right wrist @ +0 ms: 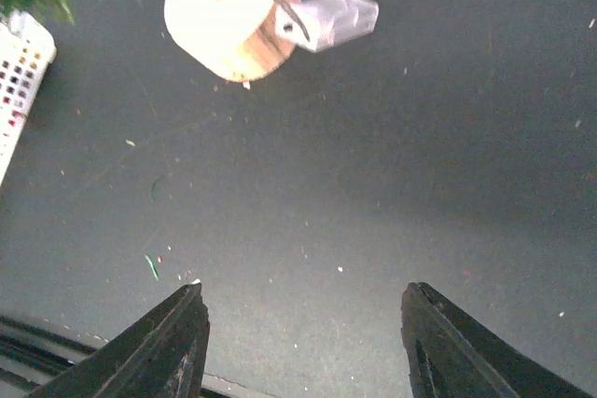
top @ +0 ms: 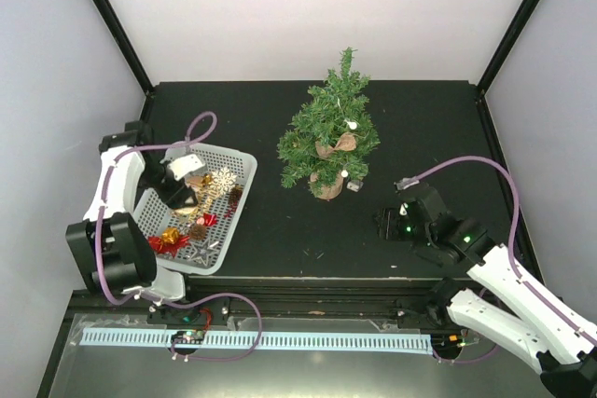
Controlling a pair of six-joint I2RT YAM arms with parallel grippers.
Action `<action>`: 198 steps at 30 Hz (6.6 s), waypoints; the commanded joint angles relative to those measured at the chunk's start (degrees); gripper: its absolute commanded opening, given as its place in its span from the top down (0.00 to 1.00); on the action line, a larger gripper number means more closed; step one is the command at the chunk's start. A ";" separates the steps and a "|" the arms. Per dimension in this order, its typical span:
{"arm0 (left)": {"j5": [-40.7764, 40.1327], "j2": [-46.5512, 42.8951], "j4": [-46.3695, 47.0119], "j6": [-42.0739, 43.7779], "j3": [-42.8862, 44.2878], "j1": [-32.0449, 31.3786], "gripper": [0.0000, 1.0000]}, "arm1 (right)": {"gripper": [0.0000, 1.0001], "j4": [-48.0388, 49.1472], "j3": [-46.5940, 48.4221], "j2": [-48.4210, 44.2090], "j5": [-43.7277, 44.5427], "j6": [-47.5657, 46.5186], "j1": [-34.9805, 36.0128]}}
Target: Decorate the small christmas tree
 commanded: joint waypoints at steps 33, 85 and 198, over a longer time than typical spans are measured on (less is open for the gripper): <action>-11.33 13.79 31.56 -11.65 -7.69 -0.17 0.67 | 0.44 9.92 -10.26 -6.81 -7.43 7.77 0.39; -4.76 16.28 34.20 -16.26 -7.40 -6.18 0.51 | 0.44 10.91 -9.87 -5.55 -8.43 7.81 0.48; 41.13 -23.01 -0.12 -13.90 2.96 -44.96 0.99 | 0.83 36.67 17.11 20.84 -13.15 -0.91 33.26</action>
